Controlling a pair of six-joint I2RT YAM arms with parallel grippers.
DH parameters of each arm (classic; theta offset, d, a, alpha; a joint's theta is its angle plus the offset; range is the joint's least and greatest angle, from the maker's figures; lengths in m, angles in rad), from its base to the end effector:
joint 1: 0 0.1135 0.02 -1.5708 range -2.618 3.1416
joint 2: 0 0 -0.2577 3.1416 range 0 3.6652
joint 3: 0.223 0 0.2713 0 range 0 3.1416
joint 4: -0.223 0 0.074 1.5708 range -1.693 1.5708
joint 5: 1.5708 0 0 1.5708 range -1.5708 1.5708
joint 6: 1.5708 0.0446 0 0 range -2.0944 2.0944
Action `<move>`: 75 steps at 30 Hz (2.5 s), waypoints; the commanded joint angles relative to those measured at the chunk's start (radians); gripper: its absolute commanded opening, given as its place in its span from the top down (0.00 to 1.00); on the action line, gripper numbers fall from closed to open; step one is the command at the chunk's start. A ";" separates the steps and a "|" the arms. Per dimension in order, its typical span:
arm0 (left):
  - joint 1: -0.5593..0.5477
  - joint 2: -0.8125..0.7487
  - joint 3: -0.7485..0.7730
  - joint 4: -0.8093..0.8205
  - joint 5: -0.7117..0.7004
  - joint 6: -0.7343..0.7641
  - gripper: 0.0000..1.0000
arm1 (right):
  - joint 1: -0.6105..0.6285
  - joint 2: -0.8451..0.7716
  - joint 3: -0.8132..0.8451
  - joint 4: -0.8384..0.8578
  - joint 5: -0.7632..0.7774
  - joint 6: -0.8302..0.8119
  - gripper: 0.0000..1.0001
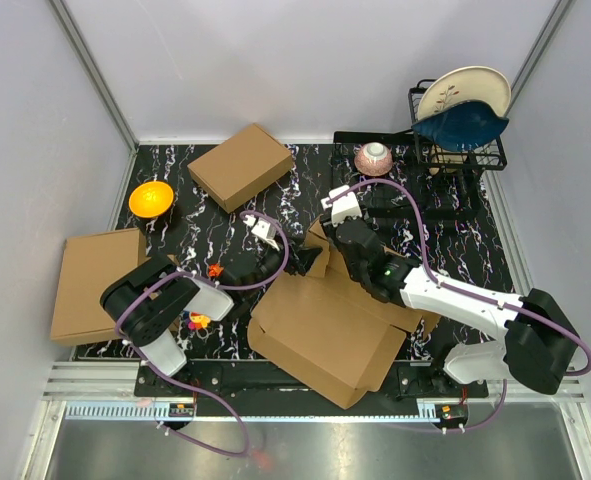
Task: Fold the paper box
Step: Fold the paper box at the center of the board.
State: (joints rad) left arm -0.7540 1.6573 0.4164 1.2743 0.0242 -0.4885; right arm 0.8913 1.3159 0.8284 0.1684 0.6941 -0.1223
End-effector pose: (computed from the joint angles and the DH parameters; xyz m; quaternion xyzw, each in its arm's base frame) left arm 0.2203 -0.2084 0.1433 0.1006 0.6879 -0.4252 0.5796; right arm 0.2231 0.2308 0.2580 -0.1957 0.7631 -0.0489 0.6140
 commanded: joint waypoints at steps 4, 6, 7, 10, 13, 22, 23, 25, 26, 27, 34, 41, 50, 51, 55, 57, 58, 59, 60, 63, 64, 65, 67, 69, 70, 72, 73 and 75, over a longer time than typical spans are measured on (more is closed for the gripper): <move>0.007 -0.037 0.033 0.392 0.033 -0.035 0.27 | 0.031 0.032 -0.018 -0.104 -0.064 0.019 0.41; 0.007 -0.033 0.044 0.392 0.034 -0.036 0.27 | 0.031 0.031 -0.018 -0.104 -0.065 0.019 0.41; 0.008 -0.030 0.054 0.392 0.037 -0.041 0.27 | 0.031 0.029 -0.018 -0.106 -0.065 0.019 0.41; 0.010 -0.030 0.061 0.392 0.052 -0.061 0.27 | 0.031 0.029 -0.020 -0.107 -0.062 0.021 0.41; 0.013 -0.044 0.051 0.395 0.049 -0.090 0.26 | 0.032 0.029 -0.022 -0.106 -0.064 0.024 0.41; 0.022 -0.025 0.078 0.393 0.019 -0.113 0.25 | 0.032 0.040 -0.023 -0.098 -0.079 0.032 0.41; 0.024 -0.024 0.081 0.393 0.017 -0.114 0.25 | 0.034 0.042 -0.023 -0.098 -0.077 0.032 0.41; 0.024 -0.014 0.090 0.393 0.005 -0.116 0.26 | 0.034 0.045 -0.025 -0.098 -0.082 0.033 0.41; 0.024 -0.010 0.096 0.393 -0.004 -0.119 0.26 | 0.035 0.046 -0.023 -0.096 -0.082 0.033 0.41; 0.025 -0.007 0.099 0.395 -0.015 -0.120 0.27 | 0.037 0.046 -0.023 -0.096 -0.082 0.033 0.41; 0.036 0.035 0.128 0.393 -0.009 -0.143 0.39 | 0.044 0.052 -0.028 -0.095 -0.081 0.039 0.41; 0.041 0.059 0.119 0.393 0.000 -0.125 0.51 | 0.044 0.052 -0.029 -0.092 -0.079 0.039 0.41; 0.041 0.032 0.078 0.393 0.057 -0.084 0.46 | 0.044 0.046 -0.023 -0.102 -0.074 0.036 0.41; 0.042 0.030 0.068 0.393 0.069 -0.081 0.41 | 0.044 0.043 -0.022 -0.107 -0.073 0.035 0.40; 0.041 0.038 0.030 0.393 0.134 -0.068 0.38 | 0.044 0.029 -0.008 -0.127 -0.079 0.032 0.40; 0.042 0.055 0.013 0.392 0.161 -0.070 0.37 | 0.044 0.026 0.001 -0.139 -0.082 0.030 0.40; 0.041 0.067 0.003 0.393 0.163 -0.074 0.37 | 0.046 0.025 0.005 -0.144 -0.082 0.030 0.40; 0.039 0.073 0.001 0.393 0.166 -0.073 0.37 | 0.047 0.023 0.009 -0.148 -0.084 0.030 0.40; 0.039 0.078 -0.002 0.393 0.175 -0.070 0.37 | 0.049 0.025 0.011 -0.153 -0.085 0.030 0.40; 0.036 0.087 -0.018 0.392 0.181 -0.056 0.37 | 0.060 0.020 0.023 -0.161 -0.088 0.030 0.40; 0.035 0.091 -0.019 0.393 0.181 -0.041 0.37 | 0.063 0.016 0.023 -0.162 -0.091 0.030 0.40; 0.032 0.096 -0.019 0.392 0.180 -0.036 0.37 | 0.061 0.014 0.029 -0.202 -0.097 0.032 0.40; 0.030 0.108 -0.011 0.392 0.180 -0.025 0.38 | 0.064 0.006 0.037 -0.220 -0.102 0.035 0.39; 0.028 0.121 -0.002 0.392 0.178 -0.016 0.48 | 0.066 -0.007 0.040 -0.237 -0.102 0.035 0.39; 0.028 0.134 0.002 0.392 0.178 -0.010 0.51 | 0.064 -0.013 0.041 -0.248 -0.102 0.036 0.39; 0.027 0.145 0.005 0.392 0.175 -0.004 0.61 | 0.066 -0.029 0.049 -0.265 -0.100 0.032 0.38; 0.027 0.156 0.005 0.392 0.175 0.001 0.64 | 0.067 -0.033 0.052 -0.279 -0.099 0.029 0.38; 0.025 0.160 0.004 0.392 0.175 0.007 0.69 | 0.067 -0.052 0.058 -0.287 -0.093 0.023 0.37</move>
State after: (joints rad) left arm -0.7181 1.7874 0.4057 1.3052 0.1699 -0.5076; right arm 0.9447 1.2827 0.8688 0.0219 0.6430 -0.0994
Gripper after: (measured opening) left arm 0.364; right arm 0.621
